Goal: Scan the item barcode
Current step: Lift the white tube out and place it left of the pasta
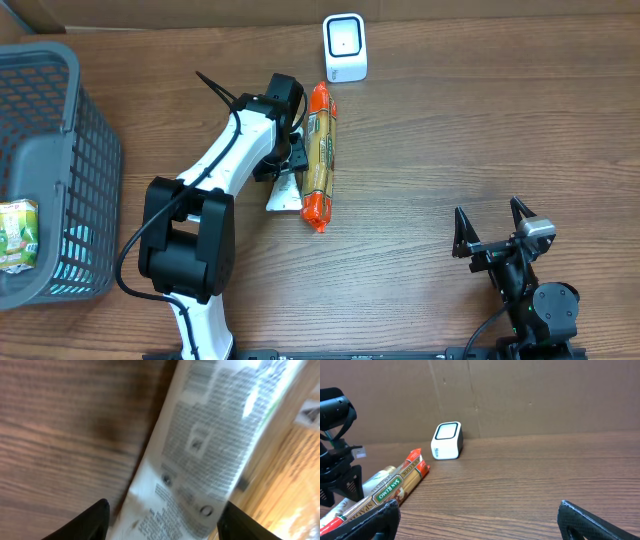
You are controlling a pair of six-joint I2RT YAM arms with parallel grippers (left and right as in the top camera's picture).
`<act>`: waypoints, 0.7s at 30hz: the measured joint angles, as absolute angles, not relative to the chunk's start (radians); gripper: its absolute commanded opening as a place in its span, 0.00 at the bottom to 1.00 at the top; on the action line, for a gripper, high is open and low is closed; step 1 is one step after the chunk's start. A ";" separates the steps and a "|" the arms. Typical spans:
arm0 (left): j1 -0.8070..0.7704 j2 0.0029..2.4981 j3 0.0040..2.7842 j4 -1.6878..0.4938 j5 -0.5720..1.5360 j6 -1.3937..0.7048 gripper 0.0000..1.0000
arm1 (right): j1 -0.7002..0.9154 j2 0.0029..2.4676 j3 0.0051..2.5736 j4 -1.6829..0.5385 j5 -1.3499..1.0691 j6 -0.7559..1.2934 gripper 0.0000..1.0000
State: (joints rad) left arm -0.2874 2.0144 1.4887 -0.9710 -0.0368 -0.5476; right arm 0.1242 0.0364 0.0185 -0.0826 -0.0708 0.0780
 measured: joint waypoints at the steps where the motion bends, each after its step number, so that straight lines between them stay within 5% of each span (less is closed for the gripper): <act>1: -0.285 2.014 1.495 -0.997 -0.036 -0.546 0.61 | 0.124 0.036 0.019 -0.083 -0.071 0.078 1.00; 21: -0.084 1.604 2.133 -1.552 -0.148 -0.437 0.63 | 0.124 0.036 0.019 -0.083 -0.071 0.078 1.00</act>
